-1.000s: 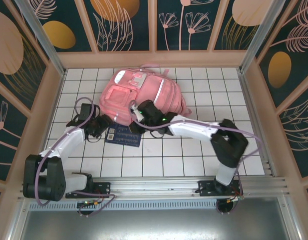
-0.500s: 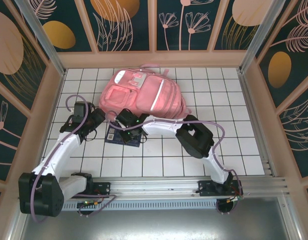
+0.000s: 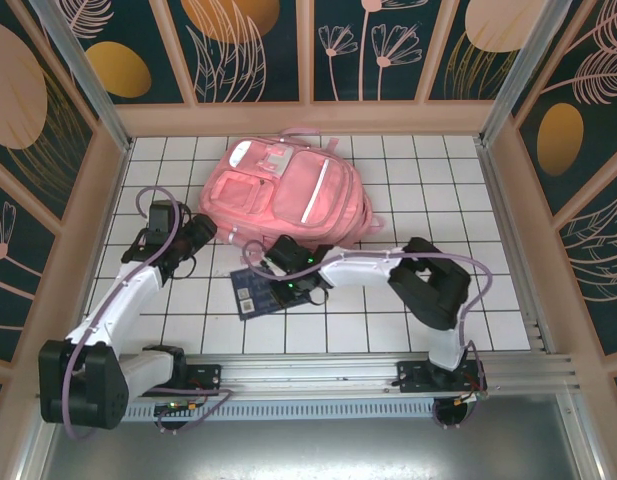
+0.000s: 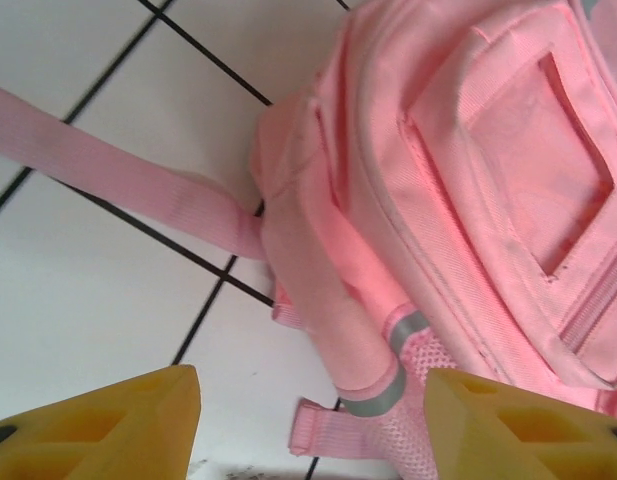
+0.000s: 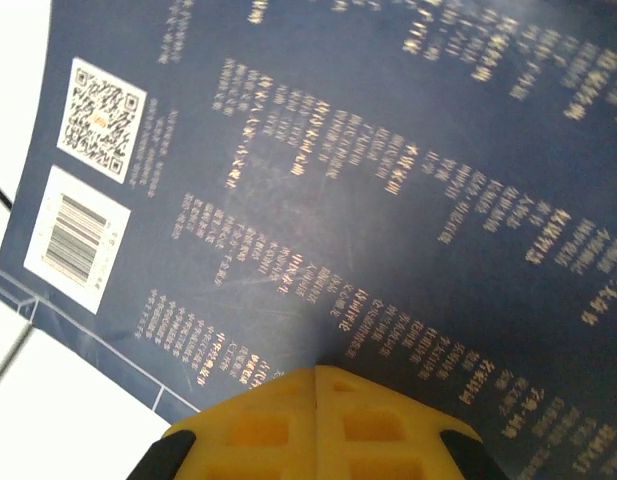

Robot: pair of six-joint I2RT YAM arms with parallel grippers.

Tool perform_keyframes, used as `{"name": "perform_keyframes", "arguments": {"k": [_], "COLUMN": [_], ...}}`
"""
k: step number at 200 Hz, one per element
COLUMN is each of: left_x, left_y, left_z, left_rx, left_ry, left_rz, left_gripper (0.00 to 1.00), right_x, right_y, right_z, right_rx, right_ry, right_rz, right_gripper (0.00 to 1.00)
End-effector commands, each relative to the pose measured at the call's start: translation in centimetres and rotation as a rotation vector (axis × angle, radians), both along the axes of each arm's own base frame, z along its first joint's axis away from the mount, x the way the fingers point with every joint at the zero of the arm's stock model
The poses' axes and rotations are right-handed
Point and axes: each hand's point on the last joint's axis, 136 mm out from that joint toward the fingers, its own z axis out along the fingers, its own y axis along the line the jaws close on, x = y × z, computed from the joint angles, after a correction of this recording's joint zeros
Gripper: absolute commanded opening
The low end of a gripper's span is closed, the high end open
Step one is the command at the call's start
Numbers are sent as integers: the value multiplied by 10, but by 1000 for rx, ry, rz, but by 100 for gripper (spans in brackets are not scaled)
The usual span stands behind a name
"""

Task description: Pack the student bag

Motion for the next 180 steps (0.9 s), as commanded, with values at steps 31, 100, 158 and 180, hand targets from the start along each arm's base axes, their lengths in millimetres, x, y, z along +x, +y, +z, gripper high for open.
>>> {"name": "perform_keyframes", "arguments": {"k": [31, 100, 158, 180], "left_x": [2, -22, -50, -62], "left_y": [-79, -158, -191, -199], "left_z": [-28, -74, -99, -103], "left_rx": [-42, 19, -6, -26], "left_ry": [57, 182, 277, 295], "left_rz": [-343, -566, -699, -740], "left_gripper": [57, 58, 58, 57], "right_x": [9, 5, -15, -21], "right_y": [-89, -99, -116, -121], "right_z": [1, 41, 38, 29], "right_rx": [-124, 118, 252, 310], "right_ry": [-6, 49, 186, 269], "right_rz": [-183, -311, -383, -416], "right_gripper": [3, 28, 30, 32]}}
